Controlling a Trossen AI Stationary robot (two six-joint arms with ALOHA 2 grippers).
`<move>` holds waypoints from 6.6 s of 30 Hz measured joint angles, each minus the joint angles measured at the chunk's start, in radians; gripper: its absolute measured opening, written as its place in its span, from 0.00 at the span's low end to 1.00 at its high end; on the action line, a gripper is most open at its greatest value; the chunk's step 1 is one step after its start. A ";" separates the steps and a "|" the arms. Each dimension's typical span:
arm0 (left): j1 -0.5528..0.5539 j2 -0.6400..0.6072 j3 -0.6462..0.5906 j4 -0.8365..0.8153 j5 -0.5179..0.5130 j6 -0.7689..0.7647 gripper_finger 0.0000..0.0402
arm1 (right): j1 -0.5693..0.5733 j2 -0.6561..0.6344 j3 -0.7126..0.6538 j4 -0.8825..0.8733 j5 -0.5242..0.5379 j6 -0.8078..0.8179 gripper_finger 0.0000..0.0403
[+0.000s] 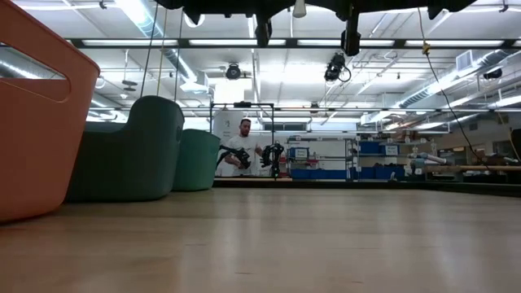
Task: Sort silverware by color (type)
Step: Put the white fork into the green bin, then return to home Position
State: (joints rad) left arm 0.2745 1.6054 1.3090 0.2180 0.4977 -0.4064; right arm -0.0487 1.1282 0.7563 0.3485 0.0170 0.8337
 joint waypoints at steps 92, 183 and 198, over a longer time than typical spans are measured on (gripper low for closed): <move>0.473 -1.062 -0.298 -0.848 -0.587 0.262 0.23 | -0.935 -0.510 -0.188 -0.065 -0.781 -0.176 0.23; 0.407 -1.365 -1.162 -0.326 -0.340 0.260 0.23 | -0.831 -0.928 -0.750 0.330 -0.875 -0.148 0.23; 0.200 -1.464 -1.262 -0.223 -0.340 0.260 0.23 | -0.700 -1.126 -0.750 0.331 -0.875 -0.148 0.23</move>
State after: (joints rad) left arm 0.4741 0.1417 0.0470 -0.0048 0.1581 -0.1463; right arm -0.7486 0.0025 0.0067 0.6793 -0.8580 0.6857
